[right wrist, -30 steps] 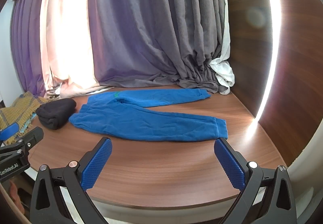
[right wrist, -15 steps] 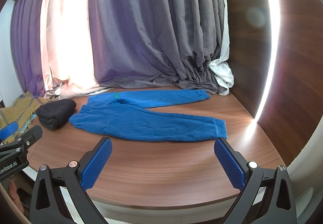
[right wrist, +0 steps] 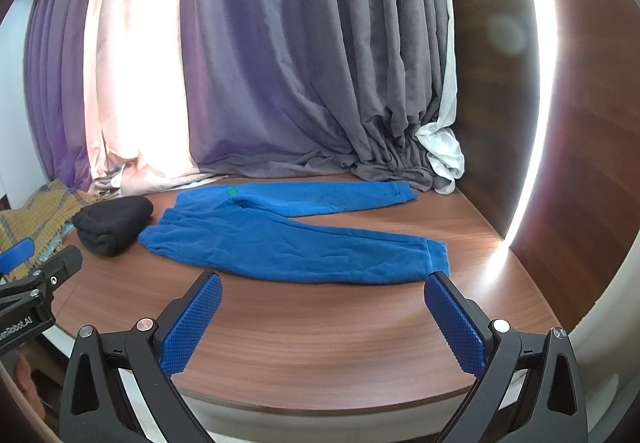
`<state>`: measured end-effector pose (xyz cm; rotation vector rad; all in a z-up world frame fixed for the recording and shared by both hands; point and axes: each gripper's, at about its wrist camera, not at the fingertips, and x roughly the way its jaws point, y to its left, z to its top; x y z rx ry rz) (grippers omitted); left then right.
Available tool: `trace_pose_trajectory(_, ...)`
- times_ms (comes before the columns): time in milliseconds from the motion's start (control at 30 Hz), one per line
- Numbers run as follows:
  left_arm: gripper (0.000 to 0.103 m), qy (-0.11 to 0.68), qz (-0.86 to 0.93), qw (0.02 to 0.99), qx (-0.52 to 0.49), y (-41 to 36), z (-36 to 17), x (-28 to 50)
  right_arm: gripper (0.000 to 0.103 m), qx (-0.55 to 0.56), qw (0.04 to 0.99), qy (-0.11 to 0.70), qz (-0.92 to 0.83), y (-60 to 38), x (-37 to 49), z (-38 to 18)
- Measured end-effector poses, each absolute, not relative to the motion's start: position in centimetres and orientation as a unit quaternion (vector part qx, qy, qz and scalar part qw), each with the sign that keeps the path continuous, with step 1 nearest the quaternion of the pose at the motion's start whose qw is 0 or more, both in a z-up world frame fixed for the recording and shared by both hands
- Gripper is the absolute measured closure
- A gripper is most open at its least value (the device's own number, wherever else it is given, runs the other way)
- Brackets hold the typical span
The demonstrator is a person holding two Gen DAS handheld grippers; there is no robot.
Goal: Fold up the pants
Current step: 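Move both grippers toward the blue sweatpants lying flat on the table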
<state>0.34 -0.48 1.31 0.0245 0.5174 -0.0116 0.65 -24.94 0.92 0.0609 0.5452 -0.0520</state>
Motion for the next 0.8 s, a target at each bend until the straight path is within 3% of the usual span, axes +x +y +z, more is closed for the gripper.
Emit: trace_pose_trajectory(800,0.000,0.257,-0.010,0.966,0.006,0.4,1.3,0.9,0.001,0.021,0.962,0.272,-0.022,-23.9,1.2,0.8)
